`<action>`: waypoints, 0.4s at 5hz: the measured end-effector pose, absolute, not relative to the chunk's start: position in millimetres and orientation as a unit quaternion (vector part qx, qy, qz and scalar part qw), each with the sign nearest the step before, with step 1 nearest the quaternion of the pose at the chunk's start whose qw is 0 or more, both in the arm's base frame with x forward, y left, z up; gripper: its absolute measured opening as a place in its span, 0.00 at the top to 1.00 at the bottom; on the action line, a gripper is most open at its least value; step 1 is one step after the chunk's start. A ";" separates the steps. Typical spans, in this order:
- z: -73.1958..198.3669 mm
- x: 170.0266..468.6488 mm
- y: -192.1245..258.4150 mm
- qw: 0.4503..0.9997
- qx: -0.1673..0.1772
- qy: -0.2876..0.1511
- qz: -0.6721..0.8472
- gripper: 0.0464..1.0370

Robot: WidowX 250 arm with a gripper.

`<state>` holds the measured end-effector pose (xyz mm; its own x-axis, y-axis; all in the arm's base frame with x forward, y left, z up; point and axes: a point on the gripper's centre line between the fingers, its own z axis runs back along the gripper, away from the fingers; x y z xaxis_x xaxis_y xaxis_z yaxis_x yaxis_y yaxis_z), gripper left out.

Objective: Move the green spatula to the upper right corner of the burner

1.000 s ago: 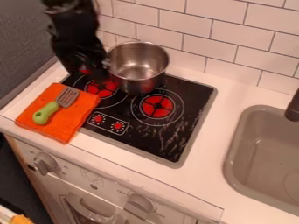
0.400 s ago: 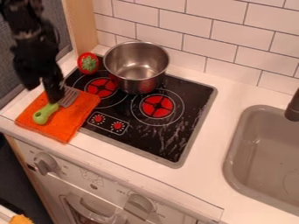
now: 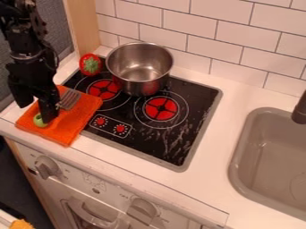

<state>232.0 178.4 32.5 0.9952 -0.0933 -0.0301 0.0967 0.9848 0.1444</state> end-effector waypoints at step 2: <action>15.7 229.5 180.1 0.996 0.070 0.030 -0.037 0.34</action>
<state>229.5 180.1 15.7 0.9955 -0.0692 -0.0642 0.0776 0.9874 0.1382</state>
